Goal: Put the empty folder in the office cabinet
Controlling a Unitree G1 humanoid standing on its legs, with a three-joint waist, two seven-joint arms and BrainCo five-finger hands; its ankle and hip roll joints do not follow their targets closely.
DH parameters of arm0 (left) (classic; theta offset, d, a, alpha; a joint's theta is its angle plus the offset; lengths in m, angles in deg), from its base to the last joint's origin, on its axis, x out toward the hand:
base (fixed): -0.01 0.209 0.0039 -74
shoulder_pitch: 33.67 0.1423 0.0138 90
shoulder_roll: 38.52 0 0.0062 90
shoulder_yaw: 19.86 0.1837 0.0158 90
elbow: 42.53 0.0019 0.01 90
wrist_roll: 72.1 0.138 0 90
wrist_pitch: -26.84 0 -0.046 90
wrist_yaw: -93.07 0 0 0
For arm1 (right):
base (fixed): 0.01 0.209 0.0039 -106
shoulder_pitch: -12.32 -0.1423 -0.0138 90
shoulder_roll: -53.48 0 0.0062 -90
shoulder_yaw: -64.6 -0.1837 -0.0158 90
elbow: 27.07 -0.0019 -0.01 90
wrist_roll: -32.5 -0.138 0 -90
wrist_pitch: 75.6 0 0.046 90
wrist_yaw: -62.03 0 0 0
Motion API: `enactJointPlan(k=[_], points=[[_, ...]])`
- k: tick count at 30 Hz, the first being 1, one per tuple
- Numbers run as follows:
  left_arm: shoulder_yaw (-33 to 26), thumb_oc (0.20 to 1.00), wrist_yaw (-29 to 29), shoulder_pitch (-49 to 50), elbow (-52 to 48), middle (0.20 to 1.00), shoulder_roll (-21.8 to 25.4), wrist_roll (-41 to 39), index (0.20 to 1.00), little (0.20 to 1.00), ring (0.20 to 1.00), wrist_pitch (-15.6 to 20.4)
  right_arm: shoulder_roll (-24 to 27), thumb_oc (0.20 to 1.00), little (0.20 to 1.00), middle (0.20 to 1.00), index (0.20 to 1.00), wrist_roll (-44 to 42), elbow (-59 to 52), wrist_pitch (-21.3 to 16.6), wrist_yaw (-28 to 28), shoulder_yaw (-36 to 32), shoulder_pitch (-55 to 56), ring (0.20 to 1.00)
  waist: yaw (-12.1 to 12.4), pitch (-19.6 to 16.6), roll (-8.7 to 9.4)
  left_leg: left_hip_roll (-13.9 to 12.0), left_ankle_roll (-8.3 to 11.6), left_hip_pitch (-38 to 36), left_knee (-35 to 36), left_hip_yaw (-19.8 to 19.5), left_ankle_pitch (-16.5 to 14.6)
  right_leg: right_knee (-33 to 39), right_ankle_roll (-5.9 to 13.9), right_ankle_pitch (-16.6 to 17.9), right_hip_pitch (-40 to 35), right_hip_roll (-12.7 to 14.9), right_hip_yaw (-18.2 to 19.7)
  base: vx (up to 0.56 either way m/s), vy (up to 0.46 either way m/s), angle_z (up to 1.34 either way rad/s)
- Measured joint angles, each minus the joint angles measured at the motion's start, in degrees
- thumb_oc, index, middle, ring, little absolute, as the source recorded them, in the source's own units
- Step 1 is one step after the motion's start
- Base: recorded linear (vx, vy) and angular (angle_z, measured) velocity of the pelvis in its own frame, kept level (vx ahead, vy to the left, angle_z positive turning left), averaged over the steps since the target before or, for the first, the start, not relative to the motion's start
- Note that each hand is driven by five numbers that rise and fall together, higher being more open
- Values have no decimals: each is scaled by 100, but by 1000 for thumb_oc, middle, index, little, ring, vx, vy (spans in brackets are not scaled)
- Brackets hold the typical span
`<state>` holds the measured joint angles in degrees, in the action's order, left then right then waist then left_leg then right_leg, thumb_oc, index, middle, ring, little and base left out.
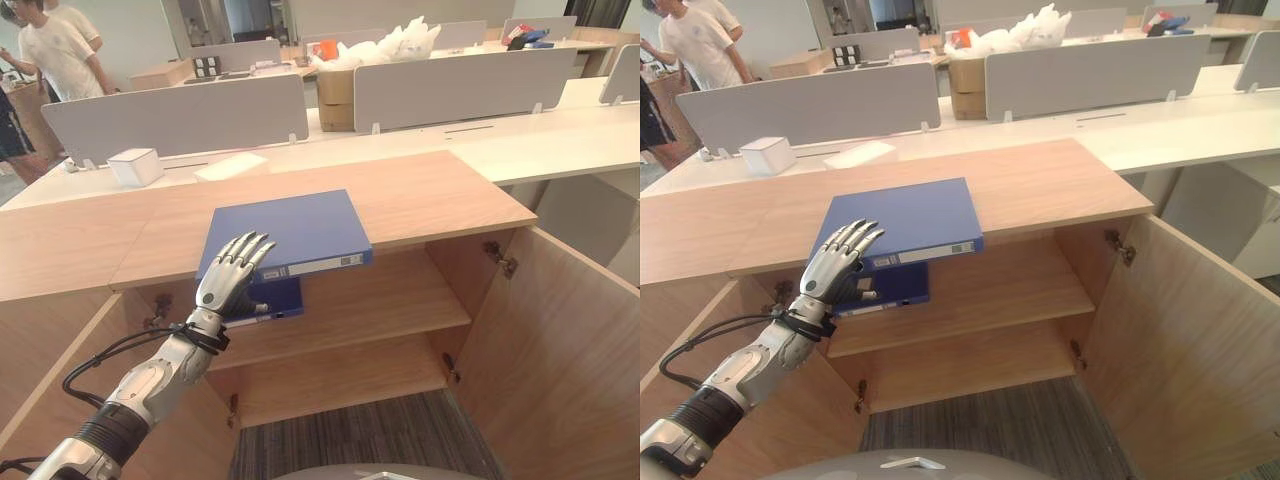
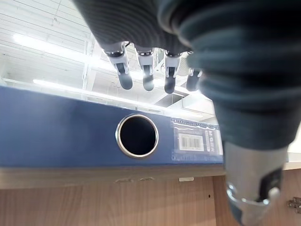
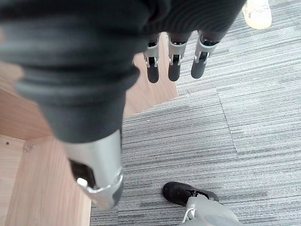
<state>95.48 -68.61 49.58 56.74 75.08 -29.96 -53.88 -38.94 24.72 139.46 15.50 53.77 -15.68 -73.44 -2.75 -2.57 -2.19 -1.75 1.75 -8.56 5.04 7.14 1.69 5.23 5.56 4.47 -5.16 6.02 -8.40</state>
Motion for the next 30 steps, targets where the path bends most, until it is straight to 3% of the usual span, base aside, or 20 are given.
enactJointPlan(k=[30], points=[[181,1000,-42,0,208,1000,-14,-14,1000,1000,1000,-6,2,1000,1000,1000,1000,45,9,3,-17,11,0,1000,-7,12,14,0,-1,-6,0,12,-1,0,0,1,0,-1,9,0,0,0]])
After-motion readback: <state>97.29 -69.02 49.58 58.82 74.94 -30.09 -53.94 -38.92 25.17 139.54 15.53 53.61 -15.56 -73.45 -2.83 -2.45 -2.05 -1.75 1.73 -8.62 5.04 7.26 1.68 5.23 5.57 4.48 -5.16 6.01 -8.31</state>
